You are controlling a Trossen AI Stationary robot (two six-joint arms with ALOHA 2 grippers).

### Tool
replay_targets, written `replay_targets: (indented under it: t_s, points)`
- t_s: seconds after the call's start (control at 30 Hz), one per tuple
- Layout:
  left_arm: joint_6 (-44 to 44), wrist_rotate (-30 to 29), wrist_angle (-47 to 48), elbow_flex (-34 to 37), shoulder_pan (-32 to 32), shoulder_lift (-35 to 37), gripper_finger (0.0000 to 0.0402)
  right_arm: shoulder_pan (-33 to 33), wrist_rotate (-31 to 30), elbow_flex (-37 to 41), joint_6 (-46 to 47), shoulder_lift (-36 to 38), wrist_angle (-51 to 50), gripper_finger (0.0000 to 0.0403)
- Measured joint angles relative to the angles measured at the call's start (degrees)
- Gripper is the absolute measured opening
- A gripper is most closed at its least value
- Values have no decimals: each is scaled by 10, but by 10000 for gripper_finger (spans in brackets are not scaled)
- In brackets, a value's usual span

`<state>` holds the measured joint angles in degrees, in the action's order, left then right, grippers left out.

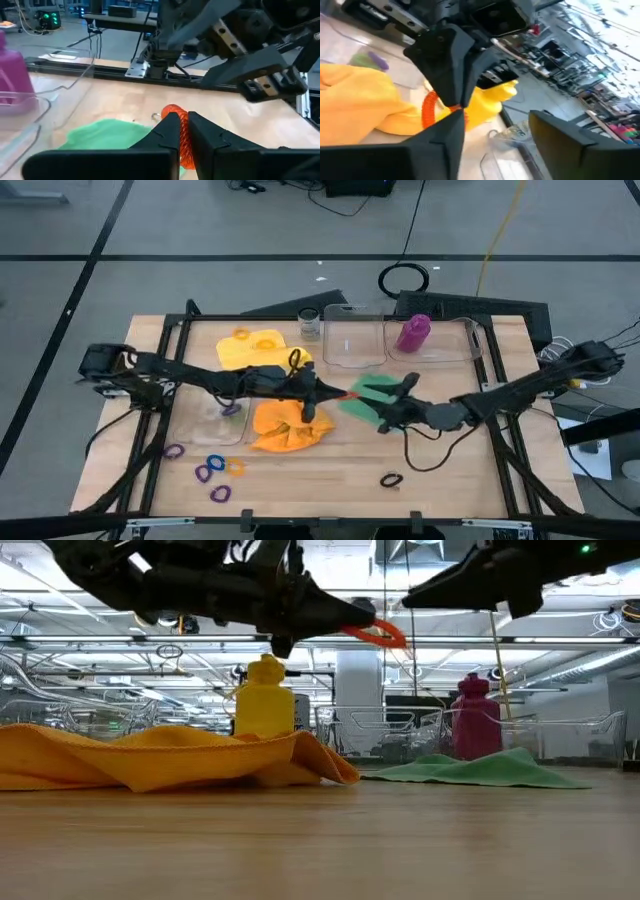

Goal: Pick & Place Sports Items
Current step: Put the orange spring keychain into the bottom transparent bin

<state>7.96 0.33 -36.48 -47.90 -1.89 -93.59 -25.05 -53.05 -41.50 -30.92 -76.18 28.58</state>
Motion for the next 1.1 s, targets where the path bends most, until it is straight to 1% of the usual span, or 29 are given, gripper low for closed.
replay_targets:
  t_s: [0.1, 0.23, 0.37, 0.47, 0.6, 0.7, 0.87, 0.97, 1.1]
  points:
    - [-8, -7, 19, 0, 0, 15, 9, -10, -10, 0, 1, 12, -1, 190]
    - [-25, -33, 85, 0, -4, 55, 9, -17, -10, 0, 1, 18, -1, 213]
    - [-58, -87, 181, 0, -23, 113, 9, -17, -11, 0, 2, 18, -2, 226]
    - [-79, -131, 270, 0, -44, 157, 9, -17, -11, 0, 4, 18, -6, 231]
    - [-69, -172, 403, 0, -74, 210, 9, -17, -11, 0, 18, 18, -9, 231]
    - [-33, -175, 506, 0, -95, 245, 9, -17, -11, 0, 24, 18, -17, 227]
    - [67, -175, 654, 0, -128, 296, 9, -17, -11, 0, 29, 18, -19, 216]
    - [144, -182, 736, 0, -146, 322, 9, -17, -11, 0, 36, 18, -19, 209]
    - [273, -190, 862, 0, -160, 341, 9, -17, -9, 0, 44, 18, -19, 202]
